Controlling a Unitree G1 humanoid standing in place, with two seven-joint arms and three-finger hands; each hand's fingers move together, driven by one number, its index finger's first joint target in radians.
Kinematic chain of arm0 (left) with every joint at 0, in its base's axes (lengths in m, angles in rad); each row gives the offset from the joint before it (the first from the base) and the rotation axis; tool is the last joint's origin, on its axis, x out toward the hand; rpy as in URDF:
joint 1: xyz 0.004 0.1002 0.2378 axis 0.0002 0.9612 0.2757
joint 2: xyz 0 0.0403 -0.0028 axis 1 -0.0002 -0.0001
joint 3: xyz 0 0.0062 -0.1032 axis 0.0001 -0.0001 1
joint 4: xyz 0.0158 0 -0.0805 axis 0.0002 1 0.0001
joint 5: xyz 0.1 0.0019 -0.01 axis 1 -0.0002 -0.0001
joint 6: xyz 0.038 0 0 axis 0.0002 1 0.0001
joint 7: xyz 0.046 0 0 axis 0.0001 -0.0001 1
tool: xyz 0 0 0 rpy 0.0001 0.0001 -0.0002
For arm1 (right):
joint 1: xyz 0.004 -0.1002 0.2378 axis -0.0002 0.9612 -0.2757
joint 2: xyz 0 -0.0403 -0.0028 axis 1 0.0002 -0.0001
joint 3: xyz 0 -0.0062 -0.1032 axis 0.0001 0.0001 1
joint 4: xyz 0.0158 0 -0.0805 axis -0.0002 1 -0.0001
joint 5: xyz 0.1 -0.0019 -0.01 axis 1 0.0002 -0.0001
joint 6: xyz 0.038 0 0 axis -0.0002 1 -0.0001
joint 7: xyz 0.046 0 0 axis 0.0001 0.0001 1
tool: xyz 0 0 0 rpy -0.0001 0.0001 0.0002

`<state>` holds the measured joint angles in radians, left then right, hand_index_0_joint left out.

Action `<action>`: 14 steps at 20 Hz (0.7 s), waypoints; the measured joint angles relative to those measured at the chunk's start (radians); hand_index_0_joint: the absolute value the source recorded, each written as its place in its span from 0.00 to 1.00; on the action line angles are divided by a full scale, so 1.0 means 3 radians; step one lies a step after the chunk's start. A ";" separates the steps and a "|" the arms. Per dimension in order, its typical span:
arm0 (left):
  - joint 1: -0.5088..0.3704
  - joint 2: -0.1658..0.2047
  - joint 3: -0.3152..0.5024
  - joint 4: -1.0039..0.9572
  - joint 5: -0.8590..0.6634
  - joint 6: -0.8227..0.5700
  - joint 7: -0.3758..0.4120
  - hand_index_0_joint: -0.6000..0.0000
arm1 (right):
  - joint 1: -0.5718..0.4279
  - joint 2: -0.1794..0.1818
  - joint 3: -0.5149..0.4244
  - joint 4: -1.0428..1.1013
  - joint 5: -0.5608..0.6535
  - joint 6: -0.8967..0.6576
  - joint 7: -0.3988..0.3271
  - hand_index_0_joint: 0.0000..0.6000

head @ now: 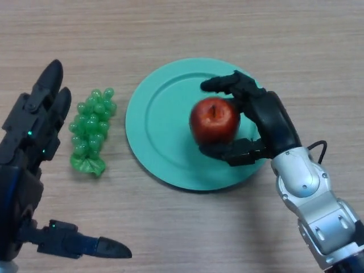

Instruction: Pick up the red apple and place it on the plate

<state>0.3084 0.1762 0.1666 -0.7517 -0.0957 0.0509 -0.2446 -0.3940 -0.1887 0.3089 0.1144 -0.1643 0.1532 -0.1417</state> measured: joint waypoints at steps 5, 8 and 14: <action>-0.0023 0.0001 -0.0044 -0.0138 0.0154 -0.0001 0.0000 1.00 | 0.0210 0.0001 -0.0022 -0.0945 0.0001 0.0524 -0.0013 0.00; 0.0000 0.0000 -0.0210 -0.0086 0.0216 -0.0002 0.0015 1.00 | 0.0574 0.0002 -0.0137 -0.1655 0.0004 0.0653 0.0208 0.00; -0.0119 0.0002 -0.0230 -0.0207 0.0275 0.0047 0.0048 1.00 | 0.1536 -0.0001 -0.0630 -0.2783 0.0346 0.0697 0.0686 0.00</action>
<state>0.2725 0.1768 0.0976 -0.8136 -0.0131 0.0651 -0.2301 0.0670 -0.1889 0.1200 -0.7204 -0.0604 0.3623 0.0640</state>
